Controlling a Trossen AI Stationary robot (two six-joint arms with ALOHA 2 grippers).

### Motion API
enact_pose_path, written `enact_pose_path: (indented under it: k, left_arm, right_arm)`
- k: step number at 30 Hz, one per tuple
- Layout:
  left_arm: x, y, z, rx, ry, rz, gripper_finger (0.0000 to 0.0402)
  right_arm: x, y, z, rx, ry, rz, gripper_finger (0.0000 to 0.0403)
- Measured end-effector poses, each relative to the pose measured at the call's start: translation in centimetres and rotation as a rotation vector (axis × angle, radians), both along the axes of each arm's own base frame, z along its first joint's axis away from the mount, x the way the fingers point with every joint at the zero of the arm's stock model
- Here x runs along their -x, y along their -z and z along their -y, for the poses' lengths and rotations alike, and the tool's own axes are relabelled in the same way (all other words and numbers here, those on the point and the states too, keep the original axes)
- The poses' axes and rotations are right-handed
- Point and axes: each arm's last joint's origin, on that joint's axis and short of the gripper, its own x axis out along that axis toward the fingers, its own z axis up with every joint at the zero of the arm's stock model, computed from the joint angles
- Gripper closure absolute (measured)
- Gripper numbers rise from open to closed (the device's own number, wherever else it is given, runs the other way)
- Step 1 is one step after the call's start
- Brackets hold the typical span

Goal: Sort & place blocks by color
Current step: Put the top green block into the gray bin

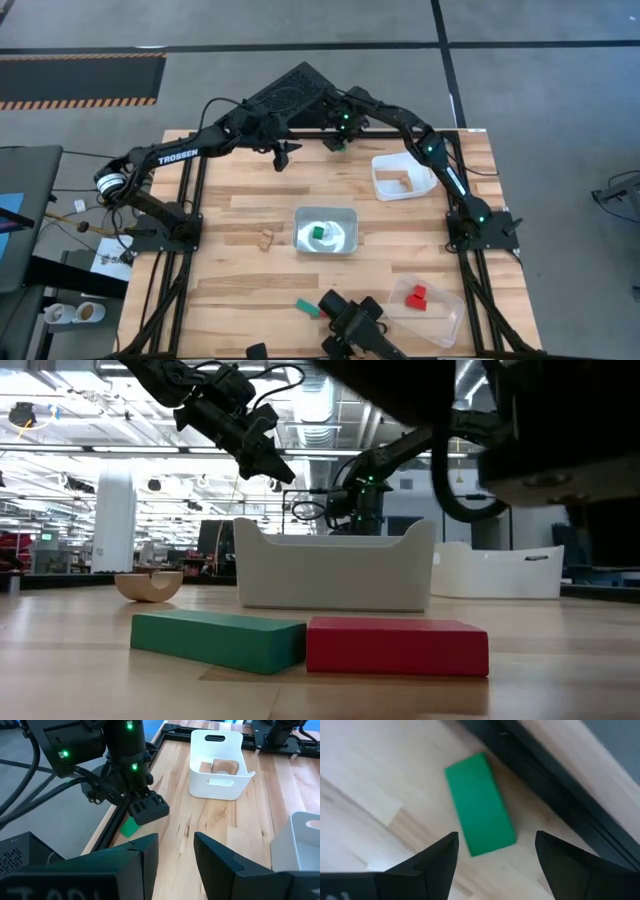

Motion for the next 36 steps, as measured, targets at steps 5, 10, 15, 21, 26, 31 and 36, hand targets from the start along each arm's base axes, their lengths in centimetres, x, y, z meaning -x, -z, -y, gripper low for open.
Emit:
enact_pose_path:
  k: [5, 10, 15, 21, 26, 31, 36]
  left_arm:
    - [0.0, 0.0, 0.0, 0.0, 0.0, 0.0, 0.0289]
    - [0.0, 0.0, 0.0, 0.0, 0.0, -0.001, 0.0289]
    - [0.0, 0.1, 0.1, 0.017, 0.014, -0.008, 0.0289]
    - [0.0, 0.2, 0.1, 0.02, 0.016, -0.011, 0.0289]
    - [0.1, 0.2, 0.1, 0.021, 0.015, -0.011, 0.0289]
    - [0.1, 0.2, 0.1, 0.021, 0.016, -0.011, 0.0289]
    - [0.1, 0.2, 0.1, 0.021, 0.016, -0.011, 0.0289]
  right_arm:
    - [-0.7, 0.0, -0.6, 0.022, -0.131, 0.022, 0.0117]
    - [-1.3, 0.0, -0.7, 0.051, -0.188, 0.047, 0.0117]
    - [-1.2, 0.0, -0.6, 0.054, -0.194, 0.048, 0.0124]
    - [-1.2, 0.0, -0.7, 0.058, -0.258, 0.044, 0.0179]
    - [-1.3, -0.1, -0.9, 0.057, -0.257, 0.043, 0.0251]
    - [-1.3, -0.2, -0.9, 0.059, -0.255, 0.045, 0.0292]
    - [-1.3, -0.3, -1.0, 0.053, -0.242, 0.04, 0.0284]
